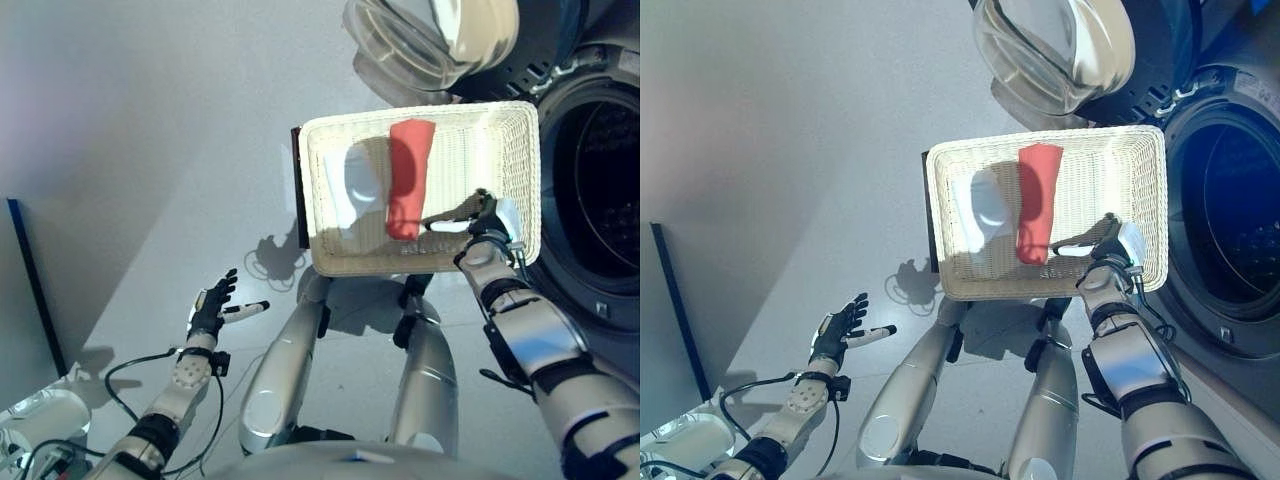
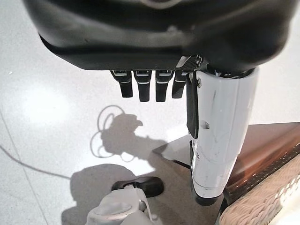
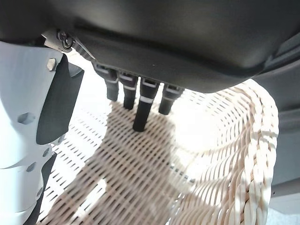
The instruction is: Pick up the clothes and place them into the washing machine
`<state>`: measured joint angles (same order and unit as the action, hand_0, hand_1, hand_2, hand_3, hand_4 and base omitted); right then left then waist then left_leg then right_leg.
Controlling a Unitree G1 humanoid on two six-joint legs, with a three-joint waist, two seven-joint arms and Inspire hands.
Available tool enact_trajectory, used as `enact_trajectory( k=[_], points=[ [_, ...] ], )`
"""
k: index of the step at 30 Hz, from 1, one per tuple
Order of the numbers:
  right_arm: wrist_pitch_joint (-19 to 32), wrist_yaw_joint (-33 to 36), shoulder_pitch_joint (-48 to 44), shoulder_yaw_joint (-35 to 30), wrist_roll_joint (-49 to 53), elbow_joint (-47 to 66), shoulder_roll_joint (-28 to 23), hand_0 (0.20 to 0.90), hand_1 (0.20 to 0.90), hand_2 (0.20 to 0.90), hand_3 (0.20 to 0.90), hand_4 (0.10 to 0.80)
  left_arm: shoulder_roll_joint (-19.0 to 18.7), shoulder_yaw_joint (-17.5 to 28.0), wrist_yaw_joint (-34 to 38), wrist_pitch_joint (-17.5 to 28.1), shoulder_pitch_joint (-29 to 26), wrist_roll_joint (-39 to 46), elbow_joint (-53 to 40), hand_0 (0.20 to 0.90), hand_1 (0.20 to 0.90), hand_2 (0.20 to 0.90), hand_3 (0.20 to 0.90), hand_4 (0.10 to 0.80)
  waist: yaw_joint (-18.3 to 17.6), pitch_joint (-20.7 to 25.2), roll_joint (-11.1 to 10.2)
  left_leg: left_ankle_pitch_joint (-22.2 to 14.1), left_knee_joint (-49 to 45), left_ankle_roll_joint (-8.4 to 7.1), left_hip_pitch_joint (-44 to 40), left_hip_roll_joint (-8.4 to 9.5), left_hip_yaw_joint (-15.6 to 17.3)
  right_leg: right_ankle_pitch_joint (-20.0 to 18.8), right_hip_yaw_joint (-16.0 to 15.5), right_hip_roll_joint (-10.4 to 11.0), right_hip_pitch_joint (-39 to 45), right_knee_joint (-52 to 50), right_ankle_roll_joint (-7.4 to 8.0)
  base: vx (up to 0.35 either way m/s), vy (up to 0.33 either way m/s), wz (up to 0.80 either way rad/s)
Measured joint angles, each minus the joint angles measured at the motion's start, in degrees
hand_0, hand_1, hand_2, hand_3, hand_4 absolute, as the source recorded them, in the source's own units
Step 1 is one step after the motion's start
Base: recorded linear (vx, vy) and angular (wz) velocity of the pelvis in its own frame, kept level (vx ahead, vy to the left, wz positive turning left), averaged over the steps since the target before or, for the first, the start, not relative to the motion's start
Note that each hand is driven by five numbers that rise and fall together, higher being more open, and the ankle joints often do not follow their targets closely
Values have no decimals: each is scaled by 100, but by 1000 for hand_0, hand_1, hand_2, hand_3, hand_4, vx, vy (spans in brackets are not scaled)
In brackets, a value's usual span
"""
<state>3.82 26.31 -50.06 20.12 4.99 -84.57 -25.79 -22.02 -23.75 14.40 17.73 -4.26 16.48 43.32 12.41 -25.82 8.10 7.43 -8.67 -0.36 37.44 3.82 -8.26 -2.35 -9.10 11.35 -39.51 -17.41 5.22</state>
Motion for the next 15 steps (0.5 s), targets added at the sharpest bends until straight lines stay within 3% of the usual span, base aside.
enact_trajectory(
  k=[15],
  points=[
    [8, 229, -40, -7, 260, -51, -47, 900, 900, 900, 900, 800, 2, -16, 21, -2, -8, 6, 19, 900, 900, 900, 900, 800, 91, -1, 0, 42, 99, -58, 101, 5, -154, 43, -181, 22, 1, 68, 26, 24, 1, 6]
  ],
)
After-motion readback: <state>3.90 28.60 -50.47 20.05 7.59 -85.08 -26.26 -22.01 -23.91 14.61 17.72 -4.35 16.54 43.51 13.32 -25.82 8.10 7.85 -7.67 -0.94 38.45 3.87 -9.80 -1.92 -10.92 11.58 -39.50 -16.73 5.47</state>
